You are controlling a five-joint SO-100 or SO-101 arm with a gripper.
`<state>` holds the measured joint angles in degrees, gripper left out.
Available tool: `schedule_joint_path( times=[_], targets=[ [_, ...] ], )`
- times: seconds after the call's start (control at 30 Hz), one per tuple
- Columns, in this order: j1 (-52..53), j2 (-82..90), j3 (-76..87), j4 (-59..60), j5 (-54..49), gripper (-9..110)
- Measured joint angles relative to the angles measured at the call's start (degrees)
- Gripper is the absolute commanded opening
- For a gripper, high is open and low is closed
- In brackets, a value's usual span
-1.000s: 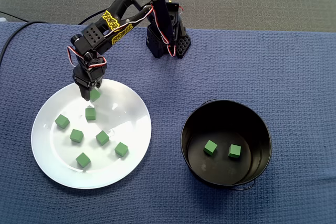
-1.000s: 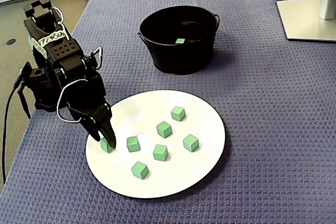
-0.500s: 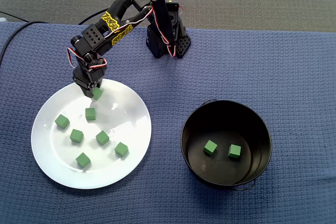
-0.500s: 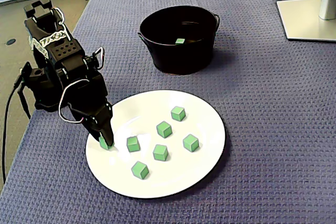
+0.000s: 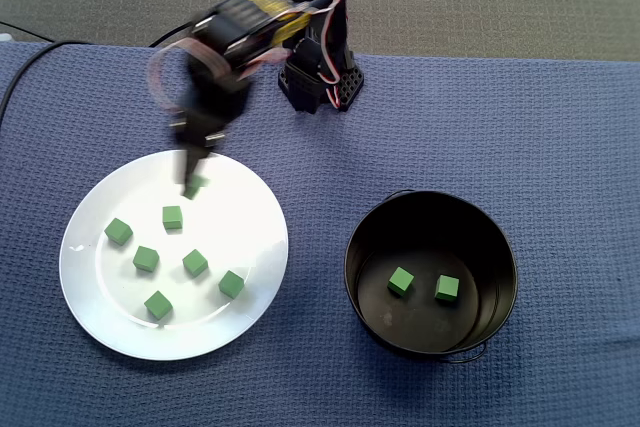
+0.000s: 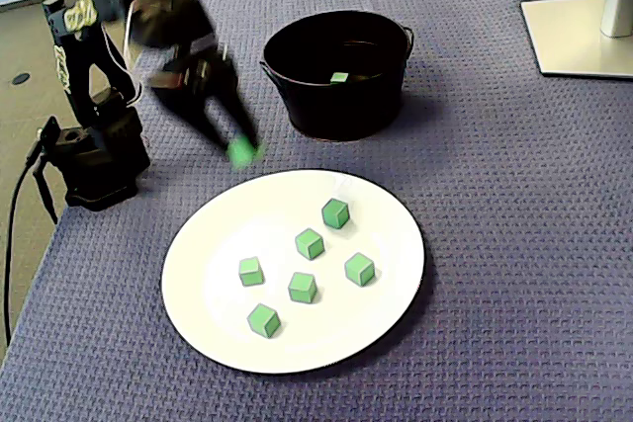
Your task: Pick up the items on the white plate and put them in the black container.
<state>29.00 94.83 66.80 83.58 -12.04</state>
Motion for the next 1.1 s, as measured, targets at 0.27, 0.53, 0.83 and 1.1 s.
schedule_joint_path(
  times=[0.27, 0.53, 0.83, 1.1],
  targets=[
    [-37.53, -3.16, -3.96, -2.55, 3.25, 0],
    [-50.54, -21.71, 0.09, -13.18, 6.33, 0],
    [-54.23, -26.19, 0.7, -14.85, 8.0, 38],
    [-42.89, -14.15, -2.2, -0.26, 5.36, 32]
  ],
)
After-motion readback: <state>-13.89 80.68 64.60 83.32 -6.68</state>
